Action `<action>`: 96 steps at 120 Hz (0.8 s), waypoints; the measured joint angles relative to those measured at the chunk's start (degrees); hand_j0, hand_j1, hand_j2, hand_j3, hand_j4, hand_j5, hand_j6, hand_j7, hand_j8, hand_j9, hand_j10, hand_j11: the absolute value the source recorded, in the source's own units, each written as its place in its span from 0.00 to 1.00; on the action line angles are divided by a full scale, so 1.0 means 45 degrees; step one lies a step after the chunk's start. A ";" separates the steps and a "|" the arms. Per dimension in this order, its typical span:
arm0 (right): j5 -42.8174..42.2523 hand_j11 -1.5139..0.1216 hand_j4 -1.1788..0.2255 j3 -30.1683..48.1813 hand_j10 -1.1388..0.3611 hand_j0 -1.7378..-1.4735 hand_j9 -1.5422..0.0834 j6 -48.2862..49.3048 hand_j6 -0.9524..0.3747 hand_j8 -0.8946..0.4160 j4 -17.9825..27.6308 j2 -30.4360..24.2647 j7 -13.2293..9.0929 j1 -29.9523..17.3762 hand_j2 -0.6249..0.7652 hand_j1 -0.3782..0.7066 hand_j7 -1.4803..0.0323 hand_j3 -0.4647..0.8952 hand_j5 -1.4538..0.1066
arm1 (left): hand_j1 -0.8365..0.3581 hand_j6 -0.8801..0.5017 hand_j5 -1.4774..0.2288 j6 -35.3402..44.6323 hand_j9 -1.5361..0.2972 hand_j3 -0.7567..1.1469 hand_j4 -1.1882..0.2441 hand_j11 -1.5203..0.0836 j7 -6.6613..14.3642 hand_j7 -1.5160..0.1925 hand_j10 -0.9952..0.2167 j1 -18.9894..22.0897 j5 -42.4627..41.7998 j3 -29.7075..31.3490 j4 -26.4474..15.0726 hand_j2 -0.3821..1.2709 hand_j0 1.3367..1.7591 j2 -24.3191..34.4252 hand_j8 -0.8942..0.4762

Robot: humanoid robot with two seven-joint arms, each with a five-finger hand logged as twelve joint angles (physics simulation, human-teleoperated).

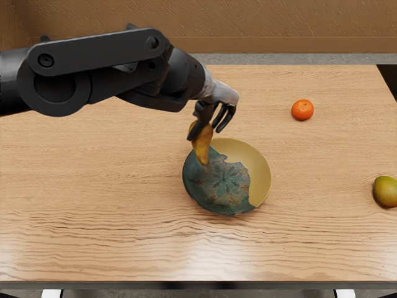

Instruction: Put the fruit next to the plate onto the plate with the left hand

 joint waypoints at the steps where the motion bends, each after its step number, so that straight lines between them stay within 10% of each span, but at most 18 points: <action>1: 0.0000 0.90 0.82 0.0000 0.74 0.30 0.93 0.0000 0.70 0.66 0.0000 0.0000 0.0000 0.0000 0.45 0.06 0.96 0.34 0.91 | 0.23 0.24 0.17 0.0000 0.21 0.40 0.25 0.23 0.0000 0.21 0.12 -0.0001 0.0005 0.0001 0.0010 0.91 0.74 -0.0028 0.23; 73: 0.0000 0.90 0.82 -0.0020 0.74 0.30 0.93 0.0010 0.70 0.66 0.0002 0.0000 0.0000 0.0002 0.45 0.06 0.96 0.34 0.91 | 0.24 0.04 0.18 0.0117 0.22 0.40 0.23 0.24 -0.0002 0.21 0.11 -0.0294 -0.0013 0.0008 0.0603 0.70 0.76 -0.0960 0.27; 96: 0.0000 0.90 0.82 -0.0020 0.74 0.30 0.93 0.0013 0.70 0.66 0.0002 0.0000 0.0000 0.0015 0.45 0.06 0.96 0.34 0.91 | 0.48 0.24 0.42 0.1500 0.43 0.40 0.44 0.48 -0.0003 0.45 0.35 -0.0197 -0.0618 -0.0077 0.0579 0.47 0.76 -0.0863 0.35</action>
